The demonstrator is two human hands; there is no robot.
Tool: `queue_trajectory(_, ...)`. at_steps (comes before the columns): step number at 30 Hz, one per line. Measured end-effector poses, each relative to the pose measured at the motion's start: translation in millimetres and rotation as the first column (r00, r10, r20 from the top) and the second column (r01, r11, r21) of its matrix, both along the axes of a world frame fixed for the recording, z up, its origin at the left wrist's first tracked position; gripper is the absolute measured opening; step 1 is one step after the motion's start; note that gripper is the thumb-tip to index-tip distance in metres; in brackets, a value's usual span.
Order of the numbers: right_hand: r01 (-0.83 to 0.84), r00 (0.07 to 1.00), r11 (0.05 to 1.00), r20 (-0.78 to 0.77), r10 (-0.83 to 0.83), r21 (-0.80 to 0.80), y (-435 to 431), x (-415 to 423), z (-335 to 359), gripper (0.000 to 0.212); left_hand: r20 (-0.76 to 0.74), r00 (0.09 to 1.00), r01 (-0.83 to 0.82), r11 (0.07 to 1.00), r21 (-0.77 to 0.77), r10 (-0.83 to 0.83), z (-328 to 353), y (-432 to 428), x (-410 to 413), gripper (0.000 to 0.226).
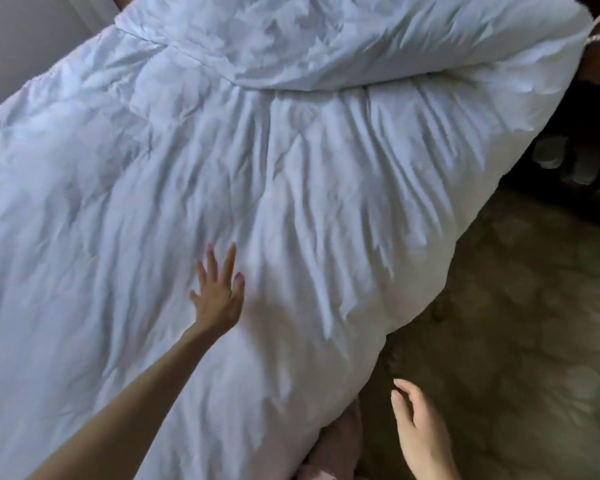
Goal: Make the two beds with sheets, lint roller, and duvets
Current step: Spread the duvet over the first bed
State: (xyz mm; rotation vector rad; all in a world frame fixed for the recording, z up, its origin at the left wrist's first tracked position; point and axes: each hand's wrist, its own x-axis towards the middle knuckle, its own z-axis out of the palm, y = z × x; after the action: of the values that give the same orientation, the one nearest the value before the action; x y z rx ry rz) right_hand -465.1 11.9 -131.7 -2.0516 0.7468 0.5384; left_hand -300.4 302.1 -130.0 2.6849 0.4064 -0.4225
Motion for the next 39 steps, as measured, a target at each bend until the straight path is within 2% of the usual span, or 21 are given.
queue_trajectory(2, -0.1, 0.993, 0.994, 0.064, 0.098, 0.038, 9.4, 51.3, 0.6, 0.03, 0.013, 0.994, 0.104, 0.994, 0.037, -0.105, -5.4, -12.5, 51.3, 0.053)
queue_trajectory(5, -0.227, 0.971, 0.973, 0.09, 0.222, 0.052, 13.3, 132.5, 5.8, 0.034, -0.125, 0.968, -0.21, 0.975, 0.076, 0.219, -28.3, 28.0, 89.7, 0.052)
queue_trajectory(8, -0.277, 0.931, 0.96, 0.237, 0.279, -0.046, 5.6, 224.2, 5.7, 0.037, -0.116, 0.866, -0.467, 0.87, 0.158, 0.486, -35.6, 64.0, 121.7, 0.054)
queue_trajectory(10, -0.379, 0.856, 0.911, 0.312, 0.412, -0.164, 7.8, 284.7, 1.8, 0.04, -0.02, 0.876, -0.471, 0.862, 0.186, 0.483, -22.9, 68.4, 156.9, 0.056)
queue_trajectory(12, -0.404, 0.716, 0.84, 0.445, 0.537, -0.363, 24.0, 348.4, -9.6, 0.046, 0.054, 0.938, -0.344, 0.911, 0.229, 0.341, -25.2, 77.0, 202.8, 0.059)
queue_trajectory(14, -0.388, 0.713, 0.785, 0.383, 0.588, -0.482, 50.9, 398.6, -25.8, 0.056, 0.041, 0.956, -0.292, 0.93, 0.221, 0.29, -33.8, 91.1, 251.3, 0.057)
queue_trajectory(16, -0.545, 0.659, 0.668, 0.233, 0.715, -0.507, 88.4, 406.8, -36.3, 0.06, -0.04, 0.907, -0.404, 0.893, 0.199, 0.419, -46.8, 109.6, 279.2, 0.052)
queue_trajectory(19, -0.833, 0.22, 0.244, 0.107, 0.97, -0.497, 152.2, 347.6, -61.1, 0.058, -0.15, 0.803, -0.551, 0.814, 0.184, 0.577, -56.4, 135.3, 284.9, 0.05)
queue_trajectory(21, -0.945, 0.233, 0.233, 0.027, 0.972, -0.23, 177.3, 322.7, -57.5, 0.057, -0.201, 0.787, -0.562, 0.812, 0.16, 0.584, -53.2, 147.0, 286.3, 0.05)
queue_trajectory(22, -0.946, 0.324, 0.318, 0.11, 0.94, 0.066, 180.9, 327.4, -48.6, 0.056, -0.21, 0.788, -0.557, 0.816, 0.156, 0.578, -50.0, 150.0, 289.2, 0.05)
queue_trajectory(23, -0.946, 0.305, 0.279, 0.161, 0.939, 0.166, 183.4, 338.3, -47.9, 0.106, -0.204, 0.791, -0.554, 0.817, 0.162, 0.577, -46.3, 149.7, 294.3, 0.05)
queue_trajectory(24, -0.952, 0.277, 0.239, 0.204, 0.939, 0.19, 164.7, 351.5, -41.9, 0.076, -0.183, 0.791, -0.558, 0.812, 0.172, 0.583, -41.9, 144.5, 299.4, 0.049)
queue_trajectory(25, -0.947, 0.301, 0.255, 0.256, 0.919, 0.197, 146.8, 370.0, -32.6, 0.08, -0.154, 0.796, -0.56, 0.808, 0.18, 0.586, -36.9, 134.9, 304.1, 0.049)
queue_trajectory(26, -0.878, 0.468, 0.393, 0.315, 0.826, 0.275, 121.2, 400.2, -18.3, 0.081, -0.118, 0.817, -0.542, 0.821, 0.178, 0.565, -32.3, 121.9, 307.8, 0.05)
queue_trajectory(27, -0.776, 0.631, 0.563, 0.364, 0.685, 0.286, 99.2, 432.8, -12.6, 0.077, -0.078, 0.854, -0.497, 0.852, 0.167, 0.514, -27.7, 105.7, 311.1, 0.051)
queue_trajectory(28, -0.727, 0.666, 0.656, 0.445, 0.599, 0.204, 79.7, 469.1, 4.4, 0.066, -0.041, 0.893, -0.437, 0.887, 0.149, 0.447, -24.0, 86.2, 314.6, 0.053)
queue_trajectory(31, -0.547, 0.497, 0.787, 0.646, 0.579, -0.285, 8.9, 593.0, 36.2, 0.029, -0.007, 0.962, -0.271, 0.96, 0.071, 0.272, -14.3, 18.6, 326.6, 0.055)
queue_trajectory(34, -0.304, 0.386, 0.652, 0.536, 0.751, -0.694, -55.1, 689.1, 59.2, 0.039, -0.03, 0.987, -0.152, 0.985, 0.084, 0.155, -17.6, -51.0, 336.4, 0.054)
queue_trajectory(35, -0.31, 0.439, 0.545, 0.391, 0.809, -0.779, -69.3, 704.4, 65.3, 0.053, -0.045, 0.988, -0.144, 0.985, 0.091, 0.148, -20.9, -70.4, 339.4, 0.055)
queue_trajectory(37, -0.496, 0.568, 0.38, 0.04, 0.822, -0.78, -90.1, 718.3, 69.7, 0.076, -0.104, 0.967, -0.223, 0.971, 0.081, 0.231, -27.4, -103.5, 345.7, 0.058)
queue_trajectory(39, -0.682, 0.51, 0.231, -0.224, 0.83, -0.694, -110.1, 726.7, 72.7, 0.087, -0.127, 0.933, -0.327, 0.941, 0.09, 0.336, -28.9, -135.1, 350.2, 0.06)
